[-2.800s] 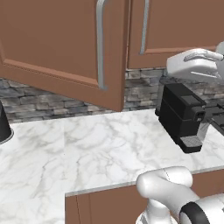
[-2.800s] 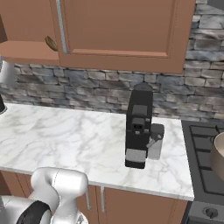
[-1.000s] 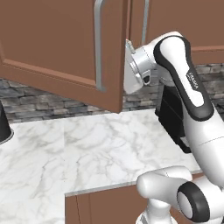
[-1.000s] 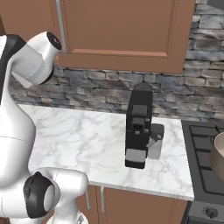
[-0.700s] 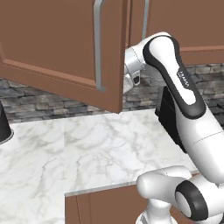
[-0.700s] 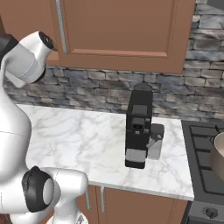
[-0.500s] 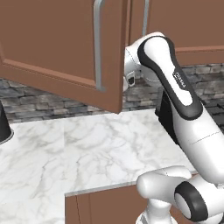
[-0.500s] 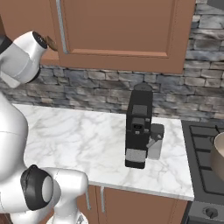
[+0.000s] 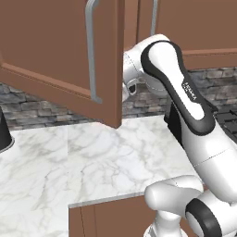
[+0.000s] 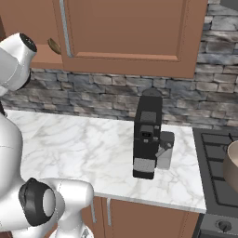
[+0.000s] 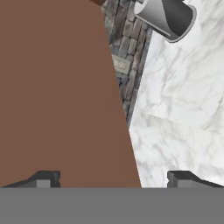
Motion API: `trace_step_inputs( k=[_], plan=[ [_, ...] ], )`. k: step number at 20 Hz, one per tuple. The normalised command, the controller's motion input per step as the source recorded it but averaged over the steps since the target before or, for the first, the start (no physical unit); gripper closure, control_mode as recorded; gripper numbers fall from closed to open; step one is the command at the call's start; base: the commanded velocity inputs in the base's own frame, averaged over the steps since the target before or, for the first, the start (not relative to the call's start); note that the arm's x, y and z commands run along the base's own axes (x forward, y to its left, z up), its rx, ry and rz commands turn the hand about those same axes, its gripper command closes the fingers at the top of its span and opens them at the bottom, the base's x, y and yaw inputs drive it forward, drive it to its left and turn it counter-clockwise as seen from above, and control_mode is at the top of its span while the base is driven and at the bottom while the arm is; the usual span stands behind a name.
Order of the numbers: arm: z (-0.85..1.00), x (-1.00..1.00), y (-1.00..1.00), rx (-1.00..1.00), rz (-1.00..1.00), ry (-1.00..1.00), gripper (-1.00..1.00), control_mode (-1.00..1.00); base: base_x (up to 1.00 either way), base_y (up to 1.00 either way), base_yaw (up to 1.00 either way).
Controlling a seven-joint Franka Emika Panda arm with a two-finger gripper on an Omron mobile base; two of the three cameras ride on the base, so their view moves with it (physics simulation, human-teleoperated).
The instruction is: Open the cabinet and move the ladle to the pot. Then close the cabinet.
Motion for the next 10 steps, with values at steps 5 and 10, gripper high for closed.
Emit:
trace_step_inputs(
  k=[5, 10],
  plan=[
    [0.02, -0.35, 0.19, 0.0, 0.03, 0.0, -1.0, -1.0, 0.0, 0.0, 0.0],
    [0.02, -0.14, 0.14, 0.0, 0.01, 0.0, -1.0, -1.0, 0.0, 0.0, 0.0]
  ],
)
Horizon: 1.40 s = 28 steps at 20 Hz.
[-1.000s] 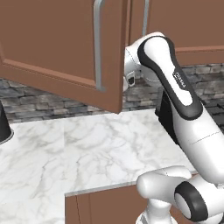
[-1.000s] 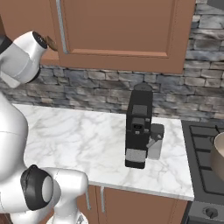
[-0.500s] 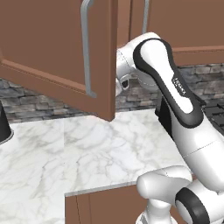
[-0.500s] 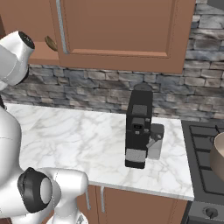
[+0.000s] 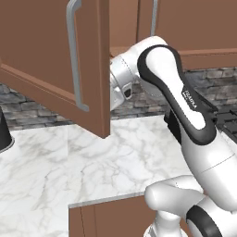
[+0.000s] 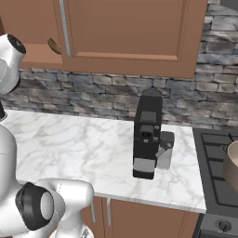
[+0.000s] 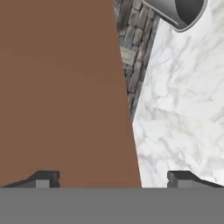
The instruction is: Open the cabinet and move the ladle to the pot. Then close the cabinet.
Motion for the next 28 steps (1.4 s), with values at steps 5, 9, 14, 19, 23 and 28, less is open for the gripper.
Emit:
trace_step_inputs(
  k=[5, 9, 14, 19, 23, 28],
  plan=[
    [0.13, 0.24, -0.41, -0.05, -0.05, 0.0, -1.0, -1.0, 0.0, 0.0, 0.0],
    [0.25, 0.52, -0.91, -0.14, -0.17, 0.0, -1.0, -1.0, 0.0, 0.0, 0.0],
    [0.3, 0.45, -0.97, -0.2, -0.18, -0.09, -1.0, -1.0, 0.0, 0.0, 0.0],
    [0.17, 0.3, -0.76, -0.23, -0.17, -0.23, -1.0, -1.0, 0.0, 0.0, 0.0],
    [0.03, 0.26, -0.68, -0.23, -0.15, -0.3, -1.0, -1.0, 0.0, 0.0, 0.0],
    [0.0, 0.17, -0.55, -0.2, -0.1, -0.34, -1.0, -1.0, 0.0, 0.0, 0.0]
  ],
)
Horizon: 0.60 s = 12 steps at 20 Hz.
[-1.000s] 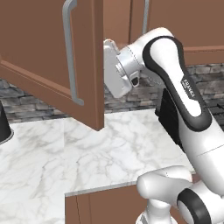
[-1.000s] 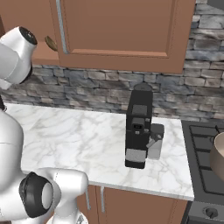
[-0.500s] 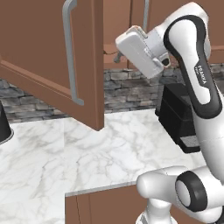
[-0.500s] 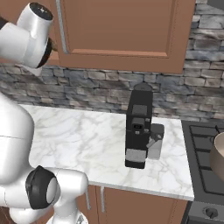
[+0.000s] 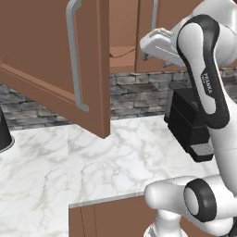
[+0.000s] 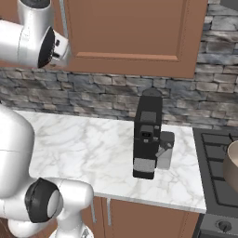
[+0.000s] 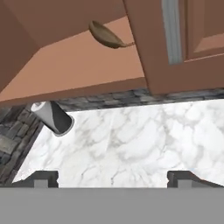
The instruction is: Open the cabinet and move the ladle to the pot. Then close the cabinet.
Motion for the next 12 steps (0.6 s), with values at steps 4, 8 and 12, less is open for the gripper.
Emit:
trace_step_inputs(
  k=[4, 8, 12],
  plan=[
    [0.0, 0.07, -0.32, -0.15, -0.01, -0.42, -1.0, -1.0, 0.0, 0.0, 0.0],
    [0.0, 0.54, -0.18, -0.1, 0.0, -0.33, -1.0, -1.0, 0.0, 0.0, 0.0],
    [0.05, 0.85, -0.14, -0.05, -0.01, -0.15, -1.0, -1.0, 0.0, 0.0, 0.0]
  ],
)
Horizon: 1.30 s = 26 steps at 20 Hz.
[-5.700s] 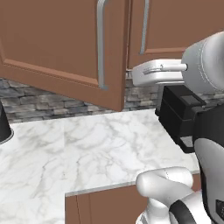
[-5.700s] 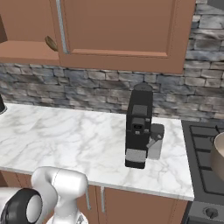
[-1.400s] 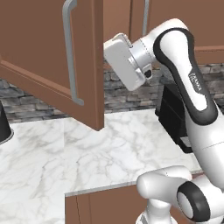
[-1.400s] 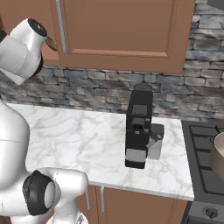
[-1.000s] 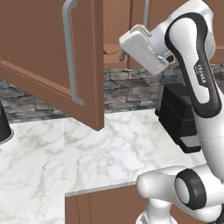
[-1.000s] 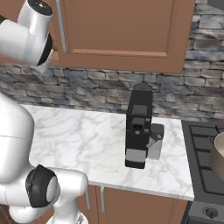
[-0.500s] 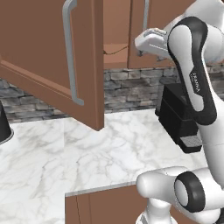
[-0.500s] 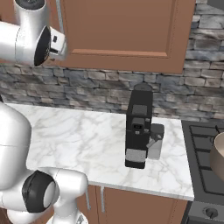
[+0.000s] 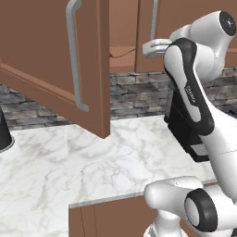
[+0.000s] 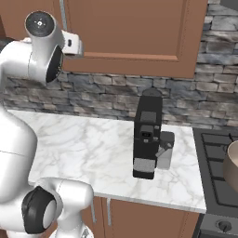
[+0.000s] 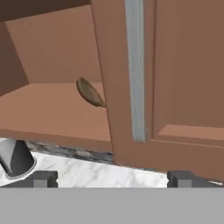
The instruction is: Open the cabinet and move the ladle to the pot. Then close the cabinet.
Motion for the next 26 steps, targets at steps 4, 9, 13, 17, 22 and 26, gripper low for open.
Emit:
trace_step_inputs(
  k=[4, 9, 13, 17, 22, 26],
  plan=[
    [0.05, 0.95, -0.06, -0.04, -0.02, -0.04, -1.0, -1.0, 0.0, 0.0, 0.0],
    [0.07, 0.85, 0.0, -0.02, -0.03, -0.01, -1.0, -1.0, 0.0, 0.0, 0.0],
    [0.07, 0.64, 0.0, 0.0, -0.05, 0.0, -1.0, -1.0, 0.0, 0.0, 0.0],
    [0.01, 0.59, 0.0, 0.0, -0.06, 0.0, -1.0, -1.0, 0.0, 0.0, 0.0],
    [0.0, 0.44, 0.13, -0.03, -0.07, 0.0, 1.0, -1.0, 0.0, 0.0, 0.0],
    [0.0, 0.4, 0.02, -0.04, -0.07, -0.02, 1.0, -1.0, 0.0, 0.0, 0.0]
  ],
)
